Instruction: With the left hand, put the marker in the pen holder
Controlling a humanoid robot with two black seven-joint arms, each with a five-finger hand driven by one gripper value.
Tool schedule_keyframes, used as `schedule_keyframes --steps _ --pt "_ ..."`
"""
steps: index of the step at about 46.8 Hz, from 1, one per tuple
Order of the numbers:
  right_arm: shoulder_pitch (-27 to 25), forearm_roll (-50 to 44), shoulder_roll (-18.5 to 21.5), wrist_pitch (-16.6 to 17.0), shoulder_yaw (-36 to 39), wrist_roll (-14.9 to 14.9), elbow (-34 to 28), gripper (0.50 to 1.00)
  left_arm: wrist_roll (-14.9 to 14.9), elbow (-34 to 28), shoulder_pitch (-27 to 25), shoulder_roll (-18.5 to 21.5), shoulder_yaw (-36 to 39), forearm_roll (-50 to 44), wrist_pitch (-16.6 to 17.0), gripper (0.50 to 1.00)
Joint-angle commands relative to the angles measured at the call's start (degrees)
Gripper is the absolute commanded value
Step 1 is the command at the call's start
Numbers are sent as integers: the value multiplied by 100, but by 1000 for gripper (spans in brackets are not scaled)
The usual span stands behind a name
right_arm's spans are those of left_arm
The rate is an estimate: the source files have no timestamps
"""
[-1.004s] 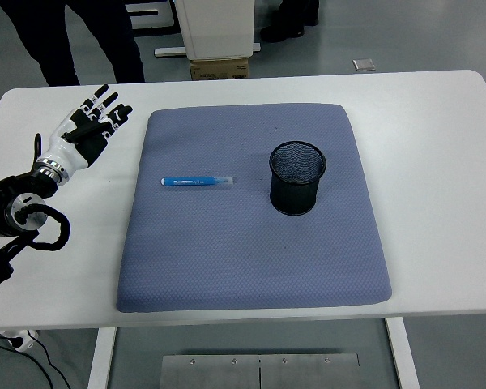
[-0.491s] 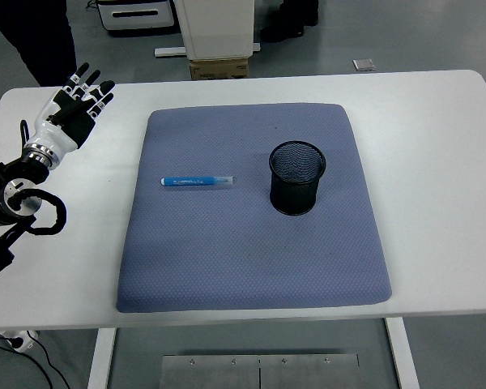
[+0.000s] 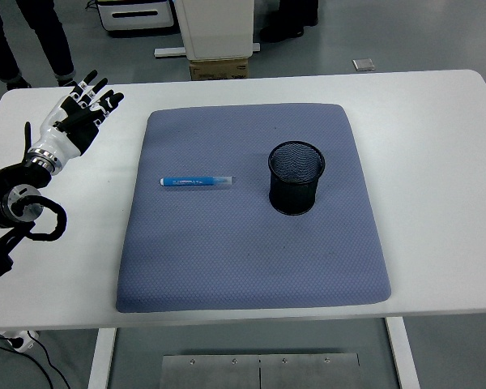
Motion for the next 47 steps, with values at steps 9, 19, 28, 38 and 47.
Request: schedule_keyframes --steps 9,19,28,38,47 --pt "-1 -3 0 0 0 0 -6 1000 -33 -49 -210 362 661 -25 -131 1000" --pt "-1 6 0 0 0 0 -6 1000 -209 -49 -1378 380 2479 -332 -61 1000" --pt "-1 -3 0 0 0 0 3 1000 -270 -189 -2556 310 4474 -377 -26 1000" --pt "-1 -3 0 0 0 0 3 1000 -525 -796 -3672 29 6488 -341 -35 1000" --pt "-1 -3 0 0 0 0 3 1000 -745 -849 -4156 -121 6884 -341 -245 1000"
